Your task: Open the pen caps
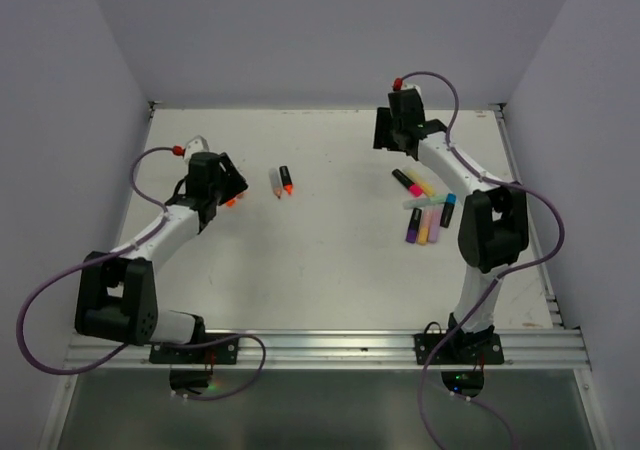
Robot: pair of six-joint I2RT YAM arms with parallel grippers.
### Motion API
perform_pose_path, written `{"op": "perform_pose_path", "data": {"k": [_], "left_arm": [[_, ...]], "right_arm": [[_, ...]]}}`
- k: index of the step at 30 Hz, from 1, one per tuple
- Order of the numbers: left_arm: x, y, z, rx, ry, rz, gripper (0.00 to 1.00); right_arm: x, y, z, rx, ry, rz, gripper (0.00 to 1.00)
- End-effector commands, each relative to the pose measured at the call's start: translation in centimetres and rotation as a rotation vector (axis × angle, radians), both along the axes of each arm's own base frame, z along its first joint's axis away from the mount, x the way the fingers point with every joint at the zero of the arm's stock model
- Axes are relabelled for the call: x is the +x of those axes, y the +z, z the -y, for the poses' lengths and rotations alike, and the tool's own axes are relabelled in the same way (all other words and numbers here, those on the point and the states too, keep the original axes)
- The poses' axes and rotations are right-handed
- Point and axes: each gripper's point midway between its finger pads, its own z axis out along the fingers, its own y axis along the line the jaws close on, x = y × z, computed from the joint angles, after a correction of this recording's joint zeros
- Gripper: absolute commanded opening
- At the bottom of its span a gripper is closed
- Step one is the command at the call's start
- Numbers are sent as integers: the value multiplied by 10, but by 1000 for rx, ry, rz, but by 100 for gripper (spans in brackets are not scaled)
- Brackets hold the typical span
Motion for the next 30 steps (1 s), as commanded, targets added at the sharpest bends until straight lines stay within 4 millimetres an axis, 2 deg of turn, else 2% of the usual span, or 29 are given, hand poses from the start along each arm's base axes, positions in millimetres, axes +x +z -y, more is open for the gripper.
{"op": "perform_pose_path", "data": {"k": [1, 2, 4, 7, 11, 19, 30], "left_arm": [[0, 39, 43, -117, -132, 203, 71], [-13, 29, 54, -140, -168, 198, 72], [-22, 42, 66, -183, -204, 265, 74], [-35, 51, 84, -197, -255, 283, 75], [-48, 51, 101, -224, -313, 275, 75], [-60, 51, 97, -222, -317, 304, 75], [-63, 47, 98, -223, -330, 298, 74]], "right_arm": [[-23, -31, 22, -104, -2, -117, 65], [-24, -36, 27, -108, -6, -140, 65], [-22, -41, 37, -117, -11, -158, 65], [-20, -51, 43, -122, -13, -186, 64], [-21, -70, 46, -109, -20, -230, 64], [-21, -105, 52, -120, -29, -298, 63], [-19, -125, 60, -120, -33, -314, 62]]}}
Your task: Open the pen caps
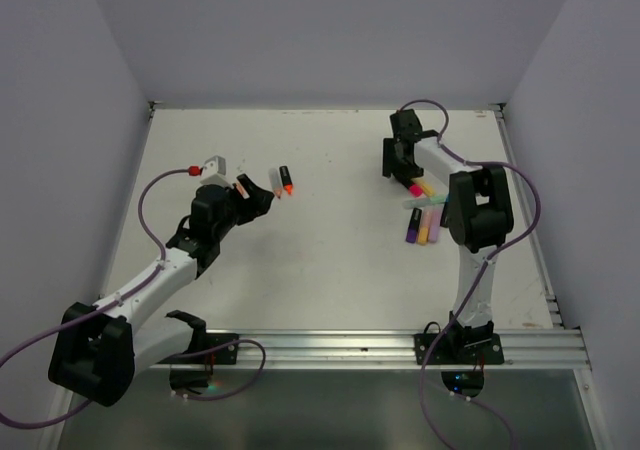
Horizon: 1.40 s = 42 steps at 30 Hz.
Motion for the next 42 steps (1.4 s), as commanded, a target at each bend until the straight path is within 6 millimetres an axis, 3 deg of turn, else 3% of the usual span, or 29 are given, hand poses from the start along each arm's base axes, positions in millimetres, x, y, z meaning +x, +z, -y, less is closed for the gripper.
{"op": "perform_pose_path", "data": {"k": [1, 12, 16, 19, 21, 25, 26, 28, 29, 30, 32, 33, 36, 42], "left_arm": [[1, 14, 5, -27, -17, 51, 74], [1, 10, 6, -30, -20, 42, 73], [0, 9, 6, -29, -21, 39, 73], [0, 9, 6, -30, -24, 40, 73], [-1, 12, 13, -40, -65, 54, 73], [-8, 21, 44, -87, -259, 108, 71], [-10, 16, 51, -94, -301, 102, 70], [-18, 27, 69, -150, -421, 154, 68], [-20, 25, 74, -172, -442, 150, 67], [-22, 29, 80, -185, -466, 173, 67], [-17, 27, 86, -175, -464, 157, 67], [-16, 26, 89, -169, -463, 152, 66], [-12, 22, 99, -140, -444, 128, 66], [-8, 14, 111, -74, -400, 94, 65]], "right_arm": [[6, -5, 6, 2, 6, 11, 62], [-7, -33, 1, 41, 16, -48, 51], [-12, -38, -4, 59, 30, -66, 36], [-16, -40, -11, 80, 36, -73, 0], [-19, -41, -17, 105, 33, -75, 0], [-18, -23, -35, 217, 14, -36, 0], [-16, -6, -42, 247, 16, 0, 0], [-19, 9, -56, 307, 2, 35, 0], [-21, 30, -65, 345, 14, 75, 0], [-27, 36, -80, 371, 16, 86, 0], [-32, 55, -98, 392, 13, 128, 0], [-42, 72, -120, 410, 51, 150, 0], [-59, 96, -154, 457, 52, 198, 0], [-84, 129, -214, 558, 89, 258, 0]]}}
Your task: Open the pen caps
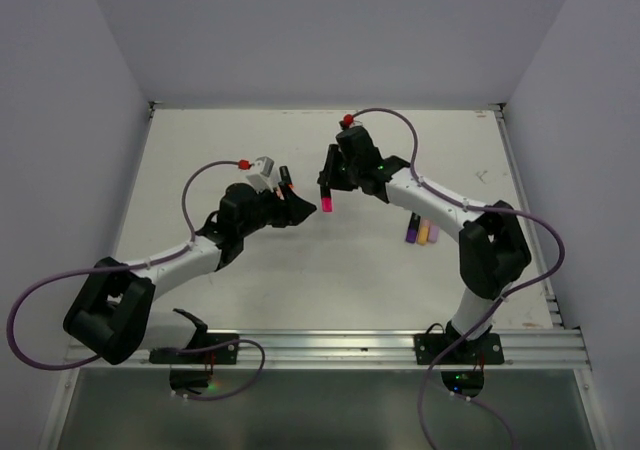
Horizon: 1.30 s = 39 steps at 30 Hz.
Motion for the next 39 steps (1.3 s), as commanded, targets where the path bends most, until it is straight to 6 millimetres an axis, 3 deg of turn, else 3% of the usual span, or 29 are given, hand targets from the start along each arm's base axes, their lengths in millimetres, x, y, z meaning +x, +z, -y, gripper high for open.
{"op": "perform_pose_path", "data": {"k": [1, 7, 17, 27, 33, 34, 35, 36, 38, 39], "left_arm": [[17, 20, 4, 21, 48, 68, 65], [20, 21, 6, 37, 82, 57, 65], [13, 11, 13, 56, 73, 29, 64], [15, 15, 20, 67, 61, 41, 51], [19, 18, 22, 75, 60, 48, 34], [19, 18, 23, 78, 55, 50, 29], [20, 19, 23, 77, 53, 52, 12], [19, 20, 24, 77, 46, 55, 1], [17, 17, 23, 75, 47, 51, 0], [16, 19, 23, 68, 44, 55, 0]], "right_arm": [[4, 29, -17, 85, -79, 58, 0], [-8, 44, -43, 105, -47, 91, 0], [-14, 57, -45, 159, -81, 126, 0], [-18, 67, -50, 209, -68, 129, 0], [-24, 70, -53, 220, -51, 127, 0], [-24, 71, -53, 224, -46, 124, 0], [-25, 70, -53, 223, -40, 124, 0], [-25, 72, -55, 231, -36, 129, 0], [-27, 70, -57, 238, -22, 125, 0], [-26, 68, -59, 238, -16, 119, 14]]}}
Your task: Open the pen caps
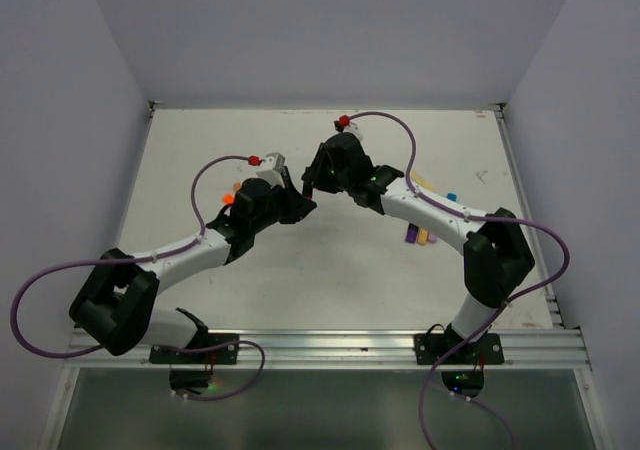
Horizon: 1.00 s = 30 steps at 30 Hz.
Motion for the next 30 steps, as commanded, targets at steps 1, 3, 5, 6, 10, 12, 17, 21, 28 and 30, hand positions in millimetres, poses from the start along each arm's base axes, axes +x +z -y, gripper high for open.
{"op": "perform_pose_path", "data": {"k": [1, 3, 5, 6, 10, 12, 17, 21, 28, 30], "left_arm": [[5, 17, 4, -13, -11, 65, 0], [4, 18, 3, -13, -11, 69, 0], [4, 19, 3, -11, -12, 74, 0], [4, 19, 3, -11, -10, 72, 0], [4, 21, 4, -16, -10, 74, 0], [5, 21, 3, -13, -7, 74, 0], [5, 21, 2, -13, -5, 76, 0], [4, 23, 3, -15, -13, 79, 0], [1, 25, 2, -16, -26, 97, 0], [-1, 27, 1, -22, -29, 105, 0]], "right_arm": [[-6, 24, -11, 59, 44, 35, 21], [-8, 18, -17, 56, 72, 13, 27], [-10, 12, -19, 61, 75, 1, 27], [-9, 12, -21, 69, 75, 6, 27], [-10, 7, -23, 67, 86, -5, 35], [-11, 5, -24, 61, 90, -6, 42], [-10, -4, -23, 40, 89, -17, 43], [-10, -8, -27, 42, 106, -26, 41], [-4, -16, -36, 65, 105, -24, 0], [5, -11, -34, 65, 69, 8, 0]]}}
